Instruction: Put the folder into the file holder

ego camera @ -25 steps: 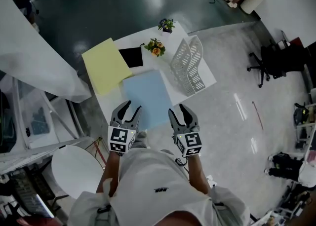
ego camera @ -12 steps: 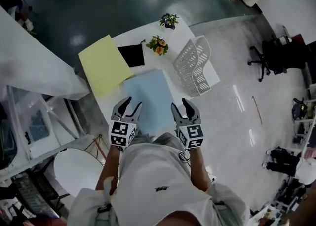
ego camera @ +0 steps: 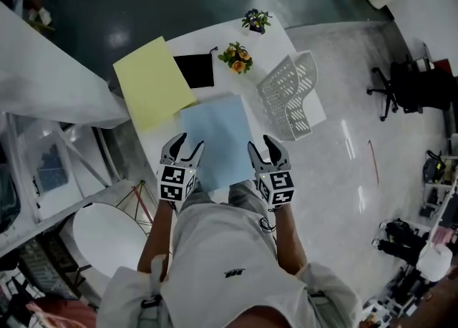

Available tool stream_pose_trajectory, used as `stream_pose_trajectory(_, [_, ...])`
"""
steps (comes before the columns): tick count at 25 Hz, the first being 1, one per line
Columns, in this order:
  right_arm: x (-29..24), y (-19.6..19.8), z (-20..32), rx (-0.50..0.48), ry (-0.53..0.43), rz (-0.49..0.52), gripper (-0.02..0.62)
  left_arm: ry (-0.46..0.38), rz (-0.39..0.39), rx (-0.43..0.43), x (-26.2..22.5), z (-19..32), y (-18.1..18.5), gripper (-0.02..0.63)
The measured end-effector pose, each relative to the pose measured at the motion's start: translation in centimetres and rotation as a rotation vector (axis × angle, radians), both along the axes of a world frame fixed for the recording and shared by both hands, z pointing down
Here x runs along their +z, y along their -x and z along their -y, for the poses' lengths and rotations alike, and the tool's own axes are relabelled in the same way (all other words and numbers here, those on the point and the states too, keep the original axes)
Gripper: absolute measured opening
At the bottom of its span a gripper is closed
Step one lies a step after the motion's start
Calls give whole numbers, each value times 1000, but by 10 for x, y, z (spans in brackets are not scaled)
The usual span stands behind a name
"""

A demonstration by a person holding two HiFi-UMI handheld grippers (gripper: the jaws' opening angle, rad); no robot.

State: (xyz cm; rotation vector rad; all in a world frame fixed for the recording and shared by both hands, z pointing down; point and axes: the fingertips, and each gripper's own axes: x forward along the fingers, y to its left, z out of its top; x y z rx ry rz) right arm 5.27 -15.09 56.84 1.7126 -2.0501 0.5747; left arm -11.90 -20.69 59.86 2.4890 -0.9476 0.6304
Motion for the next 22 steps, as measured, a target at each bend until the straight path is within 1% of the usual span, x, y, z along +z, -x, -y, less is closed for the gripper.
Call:
stream_pose_trajectory(5, [23, -9, 15, -57, 45, 23, 185, 59, 12, -69, 21, 5, -2, 267])
stream_pose_trajectory(14, [66, -15, 41, -165, 139, 61, 210, 149, 53, -160, 59, 13, -4, 320])
stream_pose_trajectory(22, [109, -14, 59, -231, 236, 88, 252, 226, 80, -197, 91, 21, -2, 354])
